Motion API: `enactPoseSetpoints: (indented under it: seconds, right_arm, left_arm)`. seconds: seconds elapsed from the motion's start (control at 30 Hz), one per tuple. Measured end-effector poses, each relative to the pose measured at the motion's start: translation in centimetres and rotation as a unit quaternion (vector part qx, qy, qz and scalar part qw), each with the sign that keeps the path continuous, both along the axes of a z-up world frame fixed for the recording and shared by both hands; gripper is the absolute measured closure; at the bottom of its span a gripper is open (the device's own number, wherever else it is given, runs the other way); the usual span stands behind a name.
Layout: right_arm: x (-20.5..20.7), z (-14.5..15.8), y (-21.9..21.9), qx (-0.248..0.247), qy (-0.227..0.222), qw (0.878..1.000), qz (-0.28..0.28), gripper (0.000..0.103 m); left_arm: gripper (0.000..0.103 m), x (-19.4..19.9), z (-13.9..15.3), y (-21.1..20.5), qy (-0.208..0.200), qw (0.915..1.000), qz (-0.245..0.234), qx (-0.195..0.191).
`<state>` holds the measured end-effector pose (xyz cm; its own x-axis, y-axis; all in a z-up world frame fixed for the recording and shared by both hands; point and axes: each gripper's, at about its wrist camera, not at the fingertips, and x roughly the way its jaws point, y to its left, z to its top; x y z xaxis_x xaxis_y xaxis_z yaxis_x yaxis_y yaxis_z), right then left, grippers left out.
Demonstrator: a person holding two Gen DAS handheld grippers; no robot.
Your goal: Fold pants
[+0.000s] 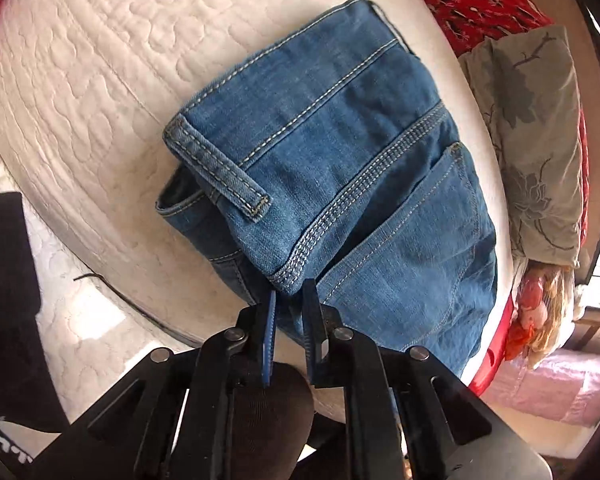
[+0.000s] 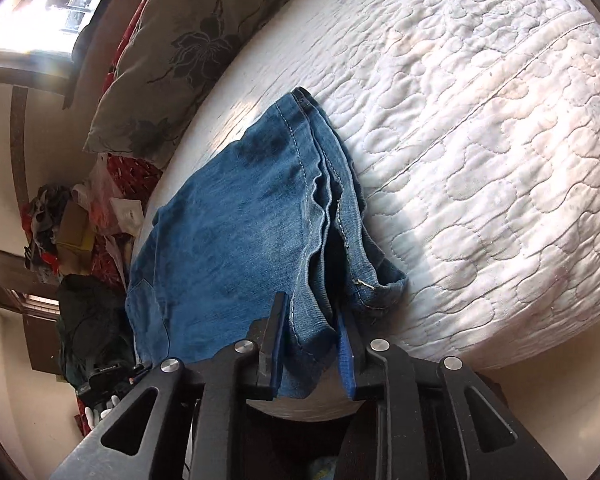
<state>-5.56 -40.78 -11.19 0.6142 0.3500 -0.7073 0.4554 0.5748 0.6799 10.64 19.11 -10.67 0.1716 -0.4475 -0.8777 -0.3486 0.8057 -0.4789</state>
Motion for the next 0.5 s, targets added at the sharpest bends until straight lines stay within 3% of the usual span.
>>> enactPoseSetpoints:
  seconds: [0.07, 0.17, 0.2, 0.23, 0.33, 0.5]
  right_arm:
    - [-0.6, 1.9, -1.2, -0.026, -0.013, 1.0, -0.012, 0.072]
    - [-0.5, 4.2, -2.8, -0.045, -0.039, 0.998, -0.031, 0.063]
    - [0.3, 4.7, -2.9, -0.049, -0.044, 0.997, -0.027, 0.063]
    - [1.4, 5.2, -2.7, -0.053, -0.047, 0.997, -0.018, 0.063]
    - [6.1, 6.6, -0.4, -0.061, -0.062, 0.995, 0.042, 0.063]
    - [16.5, 8.1, 6.8, -0.083, -0.079, 0.977, 0.178, 0.057]
  left_arm:
    - [0.093, -0.8, 1.6, 1.0, -0.021, 0.9997, -0.014, 0.007]
    - [0.092, -0.6, 3.3, 3.1, -0.043, 0.999, 0.006, -0.007]
    - [0.091, 0.3, 3.8, 3.7, -0.046, 0.9988, 0.016, -0.01]
    - [0.083, 1.3, 4.1, 4.2, -0.049, 0.9984, 0.024, -0.011]
    - [0.051, 5.3, 5.0, 4.3, -0.06, 0.9977, 0.031, 0.002]
    - [0.05, 12.5, 4.2, 3.2, -0.044, 0.999, -0.005, -0.008]
